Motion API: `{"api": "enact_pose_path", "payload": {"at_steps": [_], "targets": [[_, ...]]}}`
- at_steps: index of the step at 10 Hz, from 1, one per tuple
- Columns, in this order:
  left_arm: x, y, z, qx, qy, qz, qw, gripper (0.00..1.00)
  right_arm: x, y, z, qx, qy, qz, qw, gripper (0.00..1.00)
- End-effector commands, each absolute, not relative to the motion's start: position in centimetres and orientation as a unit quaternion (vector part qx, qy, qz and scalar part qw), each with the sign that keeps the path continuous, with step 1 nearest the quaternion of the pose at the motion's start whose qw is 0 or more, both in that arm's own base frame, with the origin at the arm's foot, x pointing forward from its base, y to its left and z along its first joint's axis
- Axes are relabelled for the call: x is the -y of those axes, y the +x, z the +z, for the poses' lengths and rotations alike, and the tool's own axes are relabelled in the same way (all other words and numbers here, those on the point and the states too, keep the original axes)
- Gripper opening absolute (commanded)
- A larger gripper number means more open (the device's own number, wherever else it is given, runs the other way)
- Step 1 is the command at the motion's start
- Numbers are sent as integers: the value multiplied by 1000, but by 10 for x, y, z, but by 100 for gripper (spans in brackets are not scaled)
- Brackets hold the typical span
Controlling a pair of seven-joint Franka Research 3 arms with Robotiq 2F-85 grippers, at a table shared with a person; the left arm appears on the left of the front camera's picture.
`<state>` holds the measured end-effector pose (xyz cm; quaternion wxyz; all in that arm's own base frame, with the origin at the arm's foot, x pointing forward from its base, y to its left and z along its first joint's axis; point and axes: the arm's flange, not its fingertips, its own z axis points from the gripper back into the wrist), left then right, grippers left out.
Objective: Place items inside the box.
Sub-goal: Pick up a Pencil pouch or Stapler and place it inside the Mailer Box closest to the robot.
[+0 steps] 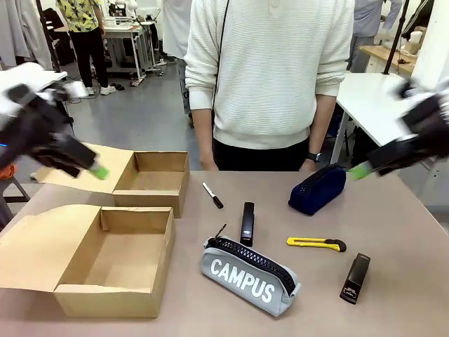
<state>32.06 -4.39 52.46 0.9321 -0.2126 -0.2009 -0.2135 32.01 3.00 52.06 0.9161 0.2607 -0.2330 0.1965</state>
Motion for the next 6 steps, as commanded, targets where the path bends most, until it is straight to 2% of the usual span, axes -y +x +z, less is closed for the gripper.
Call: {"api": "enact_pose_path", "payload": {"at_steps": [1,2,4,5,6], "targets": [[-46,320,539,190,-313,-121,923,100,95,288,546,285,362,74,885,100],[-115,318,538,218,-391,-1,894,100,156,265,545,328,412,2,850,100],[-216,300,503,271,-518,206,785,100,242,234,524,367,465,-105,799,100],[-228,282,481,327,-554,308,701,100,273,228,508,373,459,-193,783,100],[-206,266,455,376,-585,379,611,100,294,227,492,366,471,-246,764,100]]}}
